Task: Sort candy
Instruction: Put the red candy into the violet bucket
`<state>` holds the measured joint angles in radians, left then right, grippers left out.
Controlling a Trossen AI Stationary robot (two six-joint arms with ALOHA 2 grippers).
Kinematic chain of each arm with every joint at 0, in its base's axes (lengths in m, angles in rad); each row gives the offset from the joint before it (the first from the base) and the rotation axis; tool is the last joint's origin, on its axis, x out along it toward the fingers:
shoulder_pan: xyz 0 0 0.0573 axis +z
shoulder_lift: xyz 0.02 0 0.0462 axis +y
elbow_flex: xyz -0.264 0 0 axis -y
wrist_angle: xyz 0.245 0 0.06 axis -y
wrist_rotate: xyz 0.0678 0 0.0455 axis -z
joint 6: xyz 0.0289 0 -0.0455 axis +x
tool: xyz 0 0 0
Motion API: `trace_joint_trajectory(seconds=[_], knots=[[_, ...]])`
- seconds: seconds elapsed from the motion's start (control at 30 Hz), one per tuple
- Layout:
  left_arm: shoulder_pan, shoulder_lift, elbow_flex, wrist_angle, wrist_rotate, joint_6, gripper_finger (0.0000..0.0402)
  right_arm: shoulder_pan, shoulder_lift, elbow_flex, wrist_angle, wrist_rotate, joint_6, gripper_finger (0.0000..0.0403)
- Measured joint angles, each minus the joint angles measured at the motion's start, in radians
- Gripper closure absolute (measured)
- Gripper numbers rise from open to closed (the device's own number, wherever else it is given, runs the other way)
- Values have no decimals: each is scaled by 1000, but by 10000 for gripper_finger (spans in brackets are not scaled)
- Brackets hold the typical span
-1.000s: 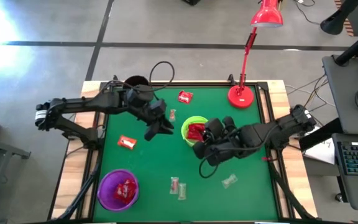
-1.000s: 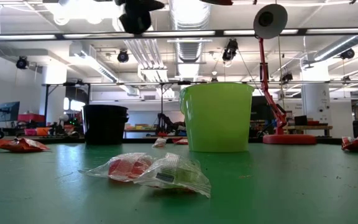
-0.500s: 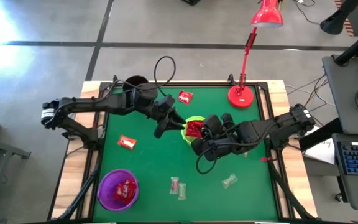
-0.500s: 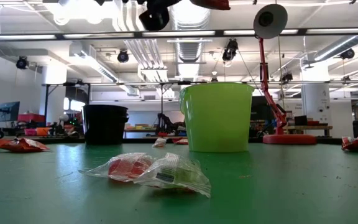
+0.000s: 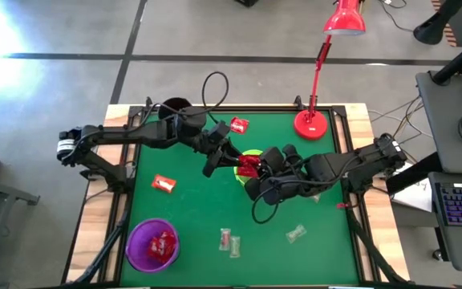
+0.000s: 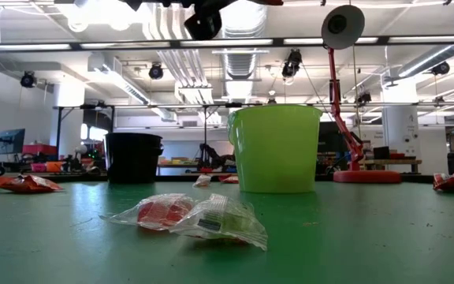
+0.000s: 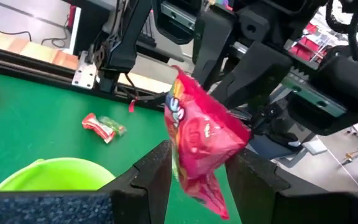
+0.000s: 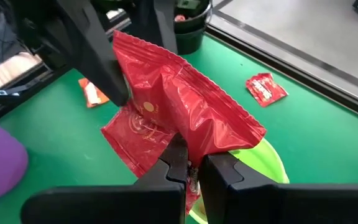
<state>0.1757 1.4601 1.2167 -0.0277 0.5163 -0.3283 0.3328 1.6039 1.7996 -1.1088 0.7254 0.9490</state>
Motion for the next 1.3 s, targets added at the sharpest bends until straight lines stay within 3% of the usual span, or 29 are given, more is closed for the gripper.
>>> trace_joint_trajectory(seconds=[0.37,0.67,1.1,1.3], knots=[[5,1,0,50,0,1,285,-10,4,0,74,-15,-48,390],[6,1,0,50,2,35,392,-11,5,-1,76,0,-70,390],[6,0,0,20,24,54,401,-38,6,-1,76,-71,-102,390],[6,0,0,27,24,54,401,-38,6,-1,77,-30,-106,377]])
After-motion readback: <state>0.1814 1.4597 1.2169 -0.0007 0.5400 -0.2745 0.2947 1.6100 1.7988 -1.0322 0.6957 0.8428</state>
